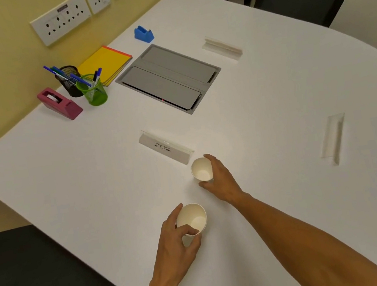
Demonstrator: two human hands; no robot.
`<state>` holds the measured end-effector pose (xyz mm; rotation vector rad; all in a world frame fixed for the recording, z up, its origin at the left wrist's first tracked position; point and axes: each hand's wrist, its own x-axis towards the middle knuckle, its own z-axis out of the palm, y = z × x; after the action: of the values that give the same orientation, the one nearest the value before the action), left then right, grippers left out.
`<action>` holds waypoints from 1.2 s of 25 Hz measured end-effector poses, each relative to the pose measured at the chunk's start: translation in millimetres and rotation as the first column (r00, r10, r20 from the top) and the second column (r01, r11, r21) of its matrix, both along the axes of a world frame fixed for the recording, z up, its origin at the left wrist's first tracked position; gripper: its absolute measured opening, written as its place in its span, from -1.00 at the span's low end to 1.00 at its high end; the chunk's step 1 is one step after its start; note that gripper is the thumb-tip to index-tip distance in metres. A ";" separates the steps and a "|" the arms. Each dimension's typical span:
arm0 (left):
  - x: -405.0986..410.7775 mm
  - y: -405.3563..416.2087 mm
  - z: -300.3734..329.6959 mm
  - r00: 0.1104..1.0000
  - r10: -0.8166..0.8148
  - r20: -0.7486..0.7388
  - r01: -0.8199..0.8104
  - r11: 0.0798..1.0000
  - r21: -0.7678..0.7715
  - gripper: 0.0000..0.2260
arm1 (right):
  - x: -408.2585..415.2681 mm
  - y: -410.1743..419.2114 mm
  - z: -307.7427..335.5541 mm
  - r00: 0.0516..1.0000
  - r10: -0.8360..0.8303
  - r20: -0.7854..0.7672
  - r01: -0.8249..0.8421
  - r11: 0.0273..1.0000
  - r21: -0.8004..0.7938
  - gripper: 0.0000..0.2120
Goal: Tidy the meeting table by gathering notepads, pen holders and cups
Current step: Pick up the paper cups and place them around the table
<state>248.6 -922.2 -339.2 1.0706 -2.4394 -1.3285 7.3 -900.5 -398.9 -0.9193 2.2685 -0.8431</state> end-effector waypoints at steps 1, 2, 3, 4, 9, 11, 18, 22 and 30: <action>-0.2 -1.3 -0.7 1.000 -0.002 -0.002 0.002 1.000 -0.001 -0.92 | -0.6 -0.4 -1.3 1.000 -0.003 0.006 0.003 1.000 0.012 -0.14; -0.4 -1.9 -1.2 1.000 -0.003 -0.005 0.003 1.000 -0.004 -0.92 | -0.5 -0.1 -1.8 1.000 -0.011 0.019 0.010 1.000 0.024 -0.11; -0.9 -2.4 -0.9 1.000 -0.004 -0.007 0.004 1.000 -0.002 -0.92 | -0.1 0.5 -1.6 0.999 -0.020 0.033 0.019 0.999 0.031 -0.04; -1.6 -2.8 -0.4 1.000 -0.003 -0.011 0.003 1.000 0.001 -0.92 | 0.8 2.0 -0.1 0.999 -0.028 0.041 0.027 0.999 0.046 0.05; -9.6 0.4 7.9 0.999 0.001 -0.045 0.000 1.000 0.024 -0.90 | 13.4 28.6 12.6 0.984 -0.055 -0.171 0.078 0.988 0.130 0.16; -17.4 4.6 15.5 0.998 -0.011 -0.067 0.014 0.999 0.050 -0.88 | 26.5 50.3 20.5 0.962 -0.155 -0.227 0.170 0.984 0.049 -0.06; -46.2 42.4 46.2 0.986 -0.040 -0.161 0.074 0.975 0.208 -0.87 | 75.2 161.1 70.4 0.931 -0.193 0.309 0.243 0.961 -0.132 -0.57; -55.5 89.4 63.9 0.969 -0.084 -0.233 0.162 0.927 0.340 -0.84 | 99.3 223.9 103.0 0.951 -0.147 0.272 0.201 0.963 -0.180 -0.29; -49.1 220.7 92.9 0.949 -0.215 -0.229 0.306 0.795 0.523 -0.42 | 140.5 361.4 122.8 0.906 -0.366 0.212 0.404 0.898 -0.174 -0.33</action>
<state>199.5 -701.5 -246.4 0.6830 -2.1851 -2.2167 147.9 -539.1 -276.1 -0.4549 2.2674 -1.3102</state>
